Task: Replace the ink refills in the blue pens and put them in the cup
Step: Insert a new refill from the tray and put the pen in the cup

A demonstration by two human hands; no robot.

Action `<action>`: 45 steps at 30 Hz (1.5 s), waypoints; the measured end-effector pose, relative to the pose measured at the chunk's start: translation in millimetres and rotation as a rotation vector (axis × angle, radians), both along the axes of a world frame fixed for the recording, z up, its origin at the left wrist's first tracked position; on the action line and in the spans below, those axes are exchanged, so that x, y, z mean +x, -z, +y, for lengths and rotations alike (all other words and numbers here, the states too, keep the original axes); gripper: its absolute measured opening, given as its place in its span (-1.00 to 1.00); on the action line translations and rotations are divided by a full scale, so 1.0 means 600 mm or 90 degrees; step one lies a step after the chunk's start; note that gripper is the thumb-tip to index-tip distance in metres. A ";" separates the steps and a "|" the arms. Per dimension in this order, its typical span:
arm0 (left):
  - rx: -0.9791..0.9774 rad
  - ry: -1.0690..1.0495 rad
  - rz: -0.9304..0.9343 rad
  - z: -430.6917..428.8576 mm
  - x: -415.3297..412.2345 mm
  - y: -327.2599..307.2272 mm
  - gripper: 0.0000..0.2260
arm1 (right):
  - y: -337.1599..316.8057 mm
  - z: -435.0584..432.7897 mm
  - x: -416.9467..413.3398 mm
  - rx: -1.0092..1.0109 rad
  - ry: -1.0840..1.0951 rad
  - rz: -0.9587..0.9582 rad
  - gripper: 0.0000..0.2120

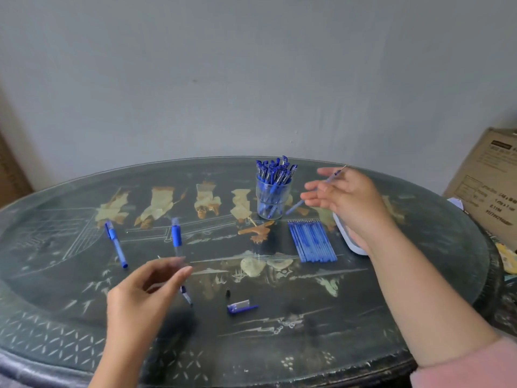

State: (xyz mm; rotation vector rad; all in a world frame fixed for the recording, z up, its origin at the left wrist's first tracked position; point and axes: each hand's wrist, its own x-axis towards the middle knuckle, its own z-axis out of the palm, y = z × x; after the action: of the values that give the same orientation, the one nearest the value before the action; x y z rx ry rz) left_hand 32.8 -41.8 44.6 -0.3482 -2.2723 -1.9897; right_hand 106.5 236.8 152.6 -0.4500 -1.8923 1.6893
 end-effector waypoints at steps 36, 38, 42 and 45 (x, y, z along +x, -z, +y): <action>0.034 -0.071 -0.048 -0.002 -0.050 0.038 -0.86 | 0.182 0.081 -0.177 0.398 0.138 -0.558 -0.68; 0.043 -0.066 -0.054 -0.002 -0.051 0.038 -0.86 | 0.183 0.082 -0.175 0.405 0.142 -0.542 -0.72; 0.044 -0.073 -0.062 -0.003 -0.050 0.038 -0.86 | 0.181 0.085 -0.152 0.410 0.155 -0.453 -0.75; 0.050 -0.072 -0.065 -0.002 -0.050 0.037 -0.86 | 0.177 0.109 -0.109 0.429 0.228 -0.422 -0.69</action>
State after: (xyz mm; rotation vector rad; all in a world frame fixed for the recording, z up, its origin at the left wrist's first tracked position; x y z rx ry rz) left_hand 2.7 -42.9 22.4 -0.1110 -2.2105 -2.0766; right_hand 41.2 302.5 46.4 -1.0653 -2.4842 0.6286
